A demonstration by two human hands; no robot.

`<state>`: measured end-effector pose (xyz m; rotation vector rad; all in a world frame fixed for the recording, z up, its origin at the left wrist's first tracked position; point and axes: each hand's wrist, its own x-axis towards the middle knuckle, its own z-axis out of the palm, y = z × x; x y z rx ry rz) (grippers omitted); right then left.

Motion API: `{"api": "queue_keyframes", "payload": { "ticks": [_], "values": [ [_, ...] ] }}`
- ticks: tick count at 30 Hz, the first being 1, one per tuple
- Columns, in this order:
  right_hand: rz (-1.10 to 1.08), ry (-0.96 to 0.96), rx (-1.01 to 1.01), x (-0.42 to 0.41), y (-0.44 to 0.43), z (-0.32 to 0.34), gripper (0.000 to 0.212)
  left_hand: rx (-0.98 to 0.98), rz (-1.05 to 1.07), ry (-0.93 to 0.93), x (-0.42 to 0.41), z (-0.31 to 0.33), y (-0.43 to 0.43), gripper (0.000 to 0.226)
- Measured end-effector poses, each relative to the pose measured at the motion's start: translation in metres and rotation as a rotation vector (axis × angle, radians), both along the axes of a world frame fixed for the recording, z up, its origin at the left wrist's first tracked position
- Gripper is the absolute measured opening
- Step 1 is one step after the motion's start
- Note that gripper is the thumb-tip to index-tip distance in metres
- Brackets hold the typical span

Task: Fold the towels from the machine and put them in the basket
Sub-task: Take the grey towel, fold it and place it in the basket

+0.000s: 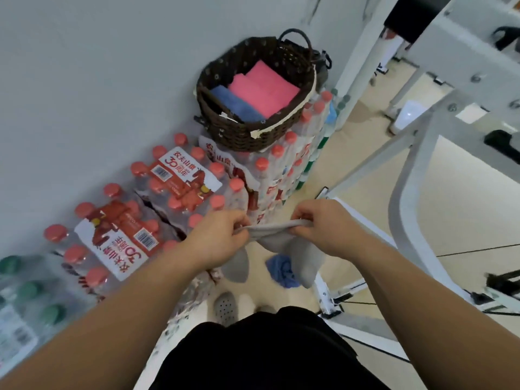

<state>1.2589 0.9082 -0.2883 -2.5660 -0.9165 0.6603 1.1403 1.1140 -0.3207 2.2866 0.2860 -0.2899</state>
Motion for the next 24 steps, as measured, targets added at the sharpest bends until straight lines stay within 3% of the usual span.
{"api": "queue_keyframes", "payload": {
  "ticks": [3,8,13,17,19,24],
  "values": [
    [0.128,0.015,-0.006,0.01,0.003,-0.003,0.016,-0.04,0.075,0.015,-0.017,0.002,0.001,0.026],
    [0.42,0.006,-0.064,0.021,0.011,-0.01,0.014,-0.077,0.393,0.035,-0.055,0.014,-0.003,0.03],
    [0.597,-0.087,-0.011,0.013,0.029,-0.018,0.032,0.086,0.601,0.037,-0.103,0.019,-0.023,0.027],
    [0.759,-0.205,0.023,-0.003,0.044,-0.019,0.017,0.192,0.805,0.024,-0.147,0.021,-0.041,0.023],
    [0.846,-0.233,0.005,-0.01,0.052,-0.016,0.026,0.192,0.905,0.003,-0.168,0.026,-0.047,0.023],
    [0.808,-0.046,0.086,-0.023,0.074,-0.007,0.037,0.118,1.131,-0.084,-0.212,0.038,-0.047,0.039]
  ]
}}
